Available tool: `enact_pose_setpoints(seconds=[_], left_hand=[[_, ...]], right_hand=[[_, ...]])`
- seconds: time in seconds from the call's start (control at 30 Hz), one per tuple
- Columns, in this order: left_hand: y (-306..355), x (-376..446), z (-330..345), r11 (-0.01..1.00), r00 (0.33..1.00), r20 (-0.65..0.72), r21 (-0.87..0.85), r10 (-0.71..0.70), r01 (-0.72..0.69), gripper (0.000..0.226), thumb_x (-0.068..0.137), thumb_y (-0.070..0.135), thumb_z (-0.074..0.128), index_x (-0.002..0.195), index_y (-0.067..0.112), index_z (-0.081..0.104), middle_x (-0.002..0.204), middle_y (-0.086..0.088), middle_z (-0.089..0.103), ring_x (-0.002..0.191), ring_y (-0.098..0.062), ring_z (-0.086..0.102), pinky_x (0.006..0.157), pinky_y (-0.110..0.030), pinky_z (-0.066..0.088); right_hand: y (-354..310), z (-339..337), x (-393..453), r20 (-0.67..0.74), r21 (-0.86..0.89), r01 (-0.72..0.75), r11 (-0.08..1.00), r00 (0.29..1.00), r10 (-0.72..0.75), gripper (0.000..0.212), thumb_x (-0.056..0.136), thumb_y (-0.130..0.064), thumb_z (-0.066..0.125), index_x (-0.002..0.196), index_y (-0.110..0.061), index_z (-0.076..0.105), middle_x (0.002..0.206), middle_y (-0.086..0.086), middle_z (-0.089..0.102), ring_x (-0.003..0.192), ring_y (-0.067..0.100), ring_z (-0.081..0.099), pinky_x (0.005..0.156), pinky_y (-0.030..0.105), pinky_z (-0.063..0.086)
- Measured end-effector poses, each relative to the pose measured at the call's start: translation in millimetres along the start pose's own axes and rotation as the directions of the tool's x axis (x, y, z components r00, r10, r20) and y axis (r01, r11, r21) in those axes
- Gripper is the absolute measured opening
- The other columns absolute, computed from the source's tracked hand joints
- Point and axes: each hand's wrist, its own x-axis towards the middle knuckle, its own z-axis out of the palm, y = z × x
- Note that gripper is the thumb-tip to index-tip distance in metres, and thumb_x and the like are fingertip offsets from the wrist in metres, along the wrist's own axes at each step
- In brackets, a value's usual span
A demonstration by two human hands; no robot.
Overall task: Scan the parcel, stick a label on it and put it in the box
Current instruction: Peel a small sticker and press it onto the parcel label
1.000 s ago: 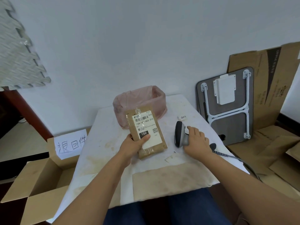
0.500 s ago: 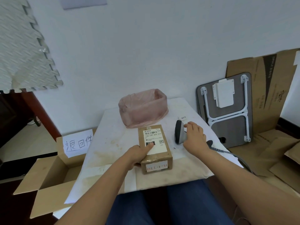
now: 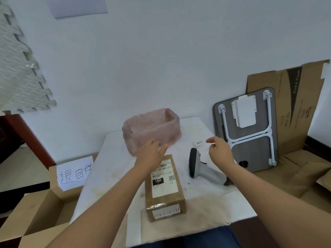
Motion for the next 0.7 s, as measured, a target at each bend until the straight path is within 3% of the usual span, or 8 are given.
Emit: enact_pose_setpoints(seconds=[0.3,0.43,0.53,0.7], left_hand=[[30,83,33,0.997,0.985,0.162,-0.058,0.066,-0.057,0.034,0.101,0.022,0.05,0.13,0.012,0.065,0.13,-0.006,0.068,0.114,-0.022,0.063,0.095,-0.031,0.049],[36,116,53,0.996,0.961,0.269,-0.084,0.063,-0.042,0.034,0.102,0.018,0.05,0.132,0.012,0.063,0.135,-0.006,0.062,0.12,-0.021,0.058,0.09,-0.024,0.043],[44,137,67,0.995,0.943,0.321,-0.064,0.091,-0.075,0.033,0.101,0.016,0.049,0.131,0.012,0.063,0.135,-0.007,0.062,0.12,-0.022,0.058,0.095,-0.026,0.044],[51,156,85,0.994,0.926,0.363,-0.027,0.105,-0.102,0.034,0.1,0.013,0.049,0.131,0.012,0.063,0.135,-0.007,0.062,0.121,-0.023,0.058,0.098,-0.028,0.045]], right_hand=[[25,23,79,0.068,-0.01,-0.043,0.999,0.997,0.044,0.031,0.09,0.003,0.043,0.107,-0.011,0.066,0.115,0.006,0.067,0.093,0.016,0.057,0.073,0.026,0.045],[40,43,102,0.144,-0.061,-0.064,0.996,0.987,0.072,0.025,0.091,-0.009,0.053,0.114,-0.01,0.063,0.12,0.008,0.064,0.099,0.018,0.056,0.081,0.027,0.043],[49,55,114,0.162,-0.102,-0.065,0.993,0.983,0.081,0.033,0.088,-0.023,0.063,0.118,-0.01,0.058,0.118,0.007,0.061,0.105,0.022,0.058,0.082,0.027,0.042],[58,64,120,0.197,-0.157,-0.043,0.987,0.978,0.074,0.039,0.084,-0.031,0.068,0.116,-0.014,0.055,0.1,0.001,0.053,0.088,0.016,0.052,0.076,0.027,0.04]])
